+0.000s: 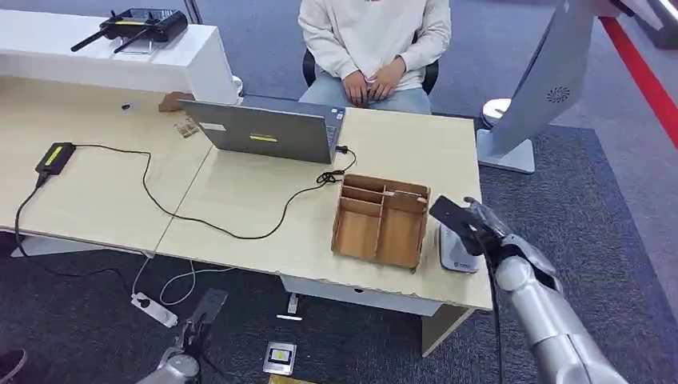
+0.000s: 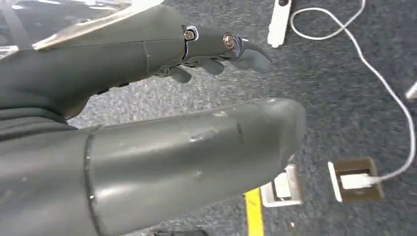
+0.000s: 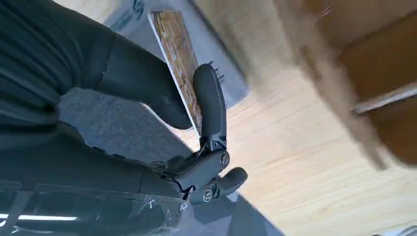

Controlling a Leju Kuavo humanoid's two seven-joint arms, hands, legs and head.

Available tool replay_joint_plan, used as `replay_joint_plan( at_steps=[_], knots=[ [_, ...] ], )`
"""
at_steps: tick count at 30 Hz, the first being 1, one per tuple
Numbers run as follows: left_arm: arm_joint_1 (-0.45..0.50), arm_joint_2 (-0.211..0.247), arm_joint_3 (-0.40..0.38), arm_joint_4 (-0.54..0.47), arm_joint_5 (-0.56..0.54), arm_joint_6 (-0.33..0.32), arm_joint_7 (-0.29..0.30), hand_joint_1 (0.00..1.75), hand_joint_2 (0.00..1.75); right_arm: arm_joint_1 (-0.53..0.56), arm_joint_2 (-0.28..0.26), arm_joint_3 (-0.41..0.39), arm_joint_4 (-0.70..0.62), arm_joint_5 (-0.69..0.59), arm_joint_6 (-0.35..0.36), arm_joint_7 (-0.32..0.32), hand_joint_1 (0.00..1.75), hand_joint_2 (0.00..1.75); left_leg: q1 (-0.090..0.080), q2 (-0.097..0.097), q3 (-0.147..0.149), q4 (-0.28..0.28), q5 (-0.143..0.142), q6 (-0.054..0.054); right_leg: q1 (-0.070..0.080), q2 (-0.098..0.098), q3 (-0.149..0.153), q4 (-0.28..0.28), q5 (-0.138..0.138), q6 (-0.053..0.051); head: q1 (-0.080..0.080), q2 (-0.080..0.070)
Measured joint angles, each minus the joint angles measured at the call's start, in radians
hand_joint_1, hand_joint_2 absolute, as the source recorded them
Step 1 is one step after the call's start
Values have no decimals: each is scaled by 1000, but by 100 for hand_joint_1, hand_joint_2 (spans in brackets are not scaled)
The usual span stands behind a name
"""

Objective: Pass the card to the sensor for recognition and then transmit it.

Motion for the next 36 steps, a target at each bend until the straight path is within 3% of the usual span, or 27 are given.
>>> replay_joint_plan(
  at_steps=[13, 36],
  knots=[
    [0, -11, 2, 8, 2, -1, -2, 0, 0, 11, 13, 11, -65, -12, 12, 2, 175, 175, -1, 0, 0, 0, 0, 0, 0, 0, 0, 0, 0, 0, 0, 0],
    [20, 2, 25, 8, 23, -16, 19, 0, 0, -17, 18, 17, -42, -14, -11, -16, 175, 175, 0, 0, 0, 0, 0, 0, 0, 0, 0, 0, 0, 0, 0, 0]
  ],
)
